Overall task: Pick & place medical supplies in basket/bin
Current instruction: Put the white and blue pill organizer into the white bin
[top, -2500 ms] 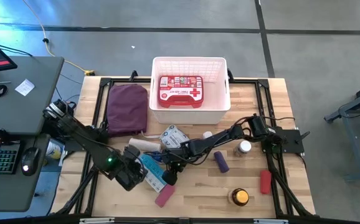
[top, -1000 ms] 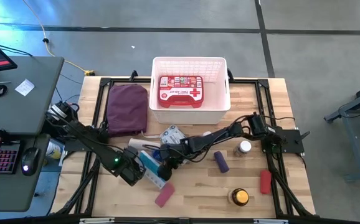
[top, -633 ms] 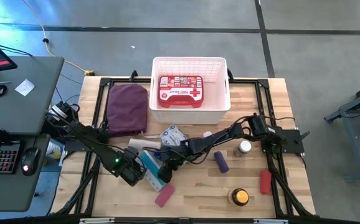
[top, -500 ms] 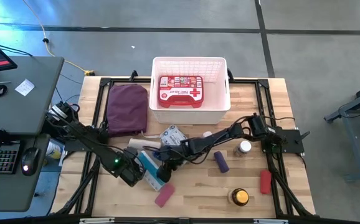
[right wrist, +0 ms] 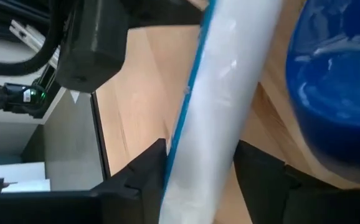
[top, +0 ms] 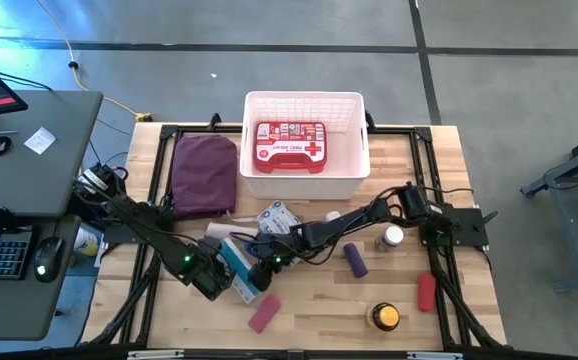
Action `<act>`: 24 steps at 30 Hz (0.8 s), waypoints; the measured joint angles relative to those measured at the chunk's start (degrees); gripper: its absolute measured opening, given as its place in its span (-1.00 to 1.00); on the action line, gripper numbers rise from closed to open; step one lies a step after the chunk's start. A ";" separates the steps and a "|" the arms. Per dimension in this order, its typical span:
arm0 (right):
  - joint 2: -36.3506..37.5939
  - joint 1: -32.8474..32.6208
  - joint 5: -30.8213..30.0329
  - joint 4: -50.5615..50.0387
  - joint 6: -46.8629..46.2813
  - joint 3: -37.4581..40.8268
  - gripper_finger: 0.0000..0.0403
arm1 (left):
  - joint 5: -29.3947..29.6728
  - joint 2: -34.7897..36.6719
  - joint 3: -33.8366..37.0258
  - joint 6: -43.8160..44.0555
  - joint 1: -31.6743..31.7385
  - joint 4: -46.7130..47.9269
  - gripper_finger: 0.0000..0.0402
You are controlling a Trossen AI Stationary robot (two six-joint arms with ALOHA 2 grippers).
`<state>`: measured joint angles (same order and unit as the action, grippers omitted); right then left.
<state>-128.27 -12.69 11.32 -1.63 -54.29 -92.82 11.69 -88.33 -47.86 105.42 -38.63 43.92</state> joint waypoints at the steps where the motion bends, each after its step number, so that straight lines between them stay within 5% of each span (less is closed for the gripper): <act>1: 0.00 0.00 -0.32 0.00 -0.11 0.00 -0.26 | -0.40 0.01 -0.01 -0.02 -0.02 -0.08 -0.20; 12: 3.07 2.41 4.30 -5.12 2.73 0.00 -0.41 | -1.88 5.32 -3.34 -3.50 -0.09 4.69 -0.20; 24: 14.52 3.26 4.10 -13.52 8.14 -0.23 -0.95 | 15.02 14.35 -23.23 -15.04 0.07 25.66 -0.20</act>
<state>-113.75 -9.43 15.42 -15.15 -46.14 -93.05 26.71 -73.98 -71.09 90.38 -38.57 69.59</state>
